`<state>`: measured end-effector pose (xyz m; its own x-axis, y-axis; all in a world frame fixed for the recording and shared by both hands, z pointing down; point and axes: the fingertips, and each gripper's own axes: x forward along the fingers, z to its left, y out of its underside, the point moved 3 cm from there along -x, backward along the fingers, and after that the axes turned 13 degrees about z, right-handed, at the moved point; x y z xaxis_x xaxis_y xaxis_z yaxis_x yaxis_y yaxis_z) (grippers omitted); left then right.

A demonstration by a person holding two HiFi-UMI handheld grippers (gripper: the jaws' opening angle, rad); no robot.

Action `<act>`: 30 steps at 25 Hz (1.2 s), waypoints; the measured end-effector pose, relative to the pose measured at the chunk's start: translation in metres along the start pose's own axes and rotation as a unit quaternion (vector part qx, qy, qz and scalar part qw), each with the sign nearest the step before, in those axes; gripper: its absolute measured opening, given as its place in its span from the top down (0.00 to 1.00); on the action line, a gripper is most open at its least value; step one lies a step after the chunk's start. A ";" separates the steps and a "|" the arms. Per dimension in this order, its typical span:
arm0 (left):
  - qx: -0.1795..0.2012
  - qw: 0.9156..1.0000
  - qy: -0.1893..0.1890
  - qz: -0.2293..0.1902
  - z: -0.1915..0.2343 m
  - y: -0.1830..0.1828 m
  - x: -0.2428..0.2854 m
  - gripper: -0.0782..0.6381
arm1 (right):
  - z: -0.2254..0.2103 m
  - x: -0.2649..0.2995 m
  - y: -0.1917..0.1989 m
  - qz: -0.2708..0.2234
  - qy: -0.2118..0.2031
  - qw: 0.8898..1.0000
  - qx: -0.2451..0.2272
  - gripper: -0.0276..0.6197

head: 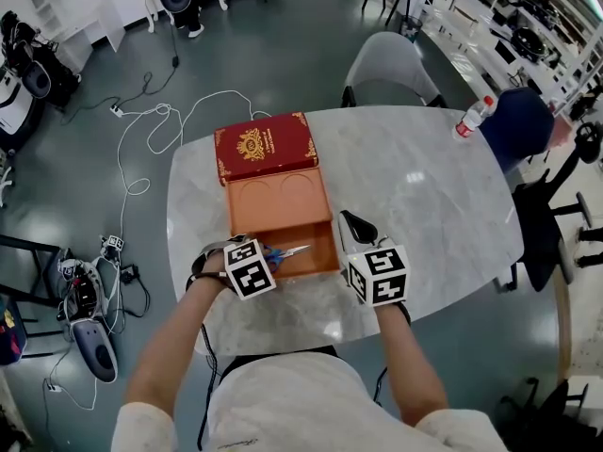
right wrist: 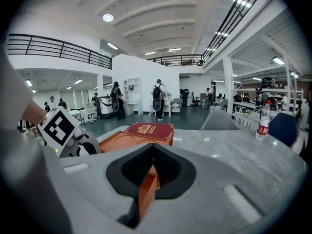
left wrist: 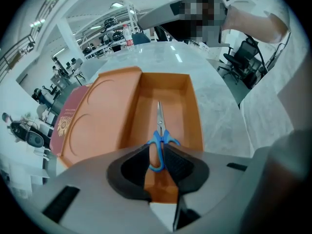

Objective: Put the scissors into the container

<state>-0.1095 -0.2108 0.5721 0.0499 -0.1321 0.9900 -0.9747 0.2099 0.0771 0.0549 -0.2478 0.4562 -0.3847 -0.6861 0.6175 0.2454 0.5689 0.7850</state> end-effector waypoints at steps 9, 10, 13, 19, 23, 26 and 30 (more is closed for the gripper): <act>-0.081 0.995 -0.032 -0.052 0.012 0.012 -0.034 0.78 | 0.010 -0.007 -0.007 -0.010 -0.007 1.000 -0.010 0.95; -0.097 0.993 -0.034 -0.062 0.014 0.015 -0.040 0.78 | 0.012 -0.007 -0.008 -0.011 -0.008 1.000 -0.012 0.95; -0.145 0.984 -0.042 -0.097 0.021 0.023 -0.059 0.78 | 0.017 -0.010 -0.013 -0.016 -0.011 1.000 -0.018 0.95; -0.253 0.952 -0.062 -0.163 0.036 0.053 -0.088 0.78 | 0.026 -0.017 -0.022 -0.028 -0.017 0.999 -0.029 0.95; -0.312 0.924 -0.085 -0.202 0.042 0.072 -0.106 0.78 | 0.031 -0.020 -0.026 -0.035 -0.019 0.999 -0.034 0.95; -0.349 0.901 -0.106 -0.235 0.045 0.084 -0.123 0.79 | 0.036 -0.024 -0.030 -0.041 -0.020 0.998 -0.037 0.95; -0.402 0.860 -0.139 -0.281 0.048 0.099 -0.146 0.80 | 0.039 -0.030 -0.035 -0.050 -0.020 0.998 -0.040 0.95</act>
<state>-0.2241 -0.2176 0.4295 0.3010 -0.6357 0.7108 -0.3416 0.6240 0.7028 0.0231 -0.2294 0.4080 -0.4452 -0.7182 0.5349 0.2736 0.4596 0.8449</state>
